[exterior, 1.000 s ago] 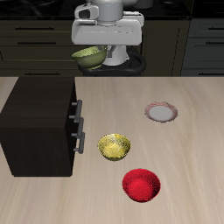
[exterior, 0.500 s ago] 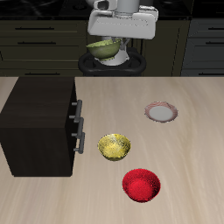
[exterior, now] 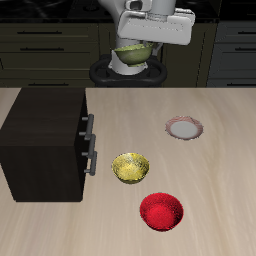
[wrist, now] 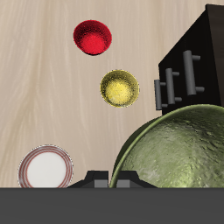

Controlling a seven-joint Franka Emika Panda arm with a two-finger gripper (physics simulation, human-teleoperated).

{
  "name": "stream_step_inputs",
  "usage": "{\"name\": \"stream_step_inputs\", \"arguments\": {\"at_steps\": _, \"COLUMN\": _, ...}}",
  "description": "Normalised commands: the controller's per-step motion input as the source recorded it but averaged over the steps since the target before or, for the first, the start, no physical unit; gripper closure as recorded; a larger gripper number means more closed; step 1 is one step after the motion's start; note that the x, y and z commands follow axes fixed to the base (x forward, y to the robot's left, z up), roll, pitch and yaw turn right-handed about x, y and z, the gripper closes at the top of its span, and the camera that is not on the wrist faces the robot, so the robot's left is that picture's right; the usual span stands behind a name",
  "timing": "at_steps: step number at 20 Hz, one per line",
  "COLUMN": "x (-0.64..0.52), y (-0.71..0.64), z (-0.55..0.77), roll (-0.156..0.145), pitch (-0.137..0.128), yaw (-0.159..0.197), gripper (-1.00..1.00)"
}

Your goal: Place the green bowl on the plate

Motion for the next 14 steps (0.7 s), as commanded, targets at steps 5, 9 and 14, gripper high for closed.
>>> {"name": "stream_step_inputs", "arguments": {"at_steps": 5, "x": -0.14, "y": 0.32, "z": -0.16, "roll": 0.004, "pitch": 0.015, "yaw": -0.005, "gripper": 1.00}}
{"name": "stream_step_inputs", "arguments": {"at_steps": 9, "x": -0.11, "y": 0.25, "z": -0.09, "roll": 0.019, "pitch": -0.023, "yaw": 0.005, "gripper": 1.00}}
{"name": "stream_step_inputs", "arguments": {"at_steps": 14, "x": -0.12, "y": 0.28, "z": -0.06, "roll": 0.029, "pitch": 0.011, "yaw": -0.029, "gripper": 1.00}}
